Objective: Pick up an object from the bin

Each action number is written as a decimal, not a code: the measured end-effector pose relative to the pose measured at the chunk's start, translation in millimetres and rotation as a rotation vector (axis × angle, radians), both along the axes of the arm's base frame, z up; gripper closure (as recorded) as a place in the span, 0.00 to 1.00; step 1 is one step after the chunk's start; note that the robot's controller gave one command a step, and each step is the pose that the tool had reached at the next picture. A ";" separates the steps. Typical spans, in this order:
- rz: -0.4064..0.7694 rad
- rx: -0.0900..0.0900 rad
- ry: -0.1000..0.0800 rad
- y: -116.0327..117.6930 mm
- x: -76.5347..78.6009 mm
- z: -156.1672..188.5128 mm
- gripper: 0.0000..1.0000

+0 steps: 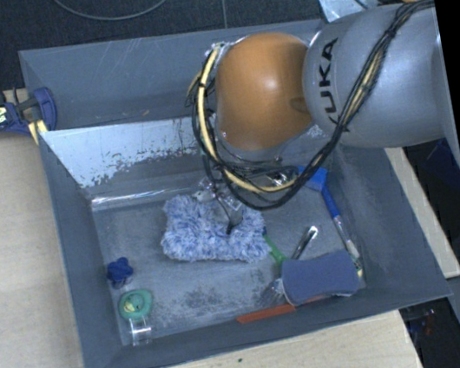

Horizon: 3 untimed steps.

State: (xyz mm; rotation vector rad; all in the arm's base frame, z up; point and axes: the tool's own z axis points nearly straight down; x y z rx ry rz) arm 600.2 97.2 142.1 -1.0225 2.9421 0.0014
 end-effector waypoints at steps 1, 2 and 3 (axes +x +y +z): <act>-0.001 0.001 -0.001 -0.1 0.0 2.7 1.00; -0.003 0.000 0.003 -0.3 -0.8 16.6 1.00; -0.005 0.001 -0.004 -0.1 0.7 32.1 1.00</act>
Offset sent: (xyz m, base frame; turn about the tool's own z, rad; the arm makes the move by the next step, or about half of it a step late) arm 0.0000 0.0000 0.0409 0.0010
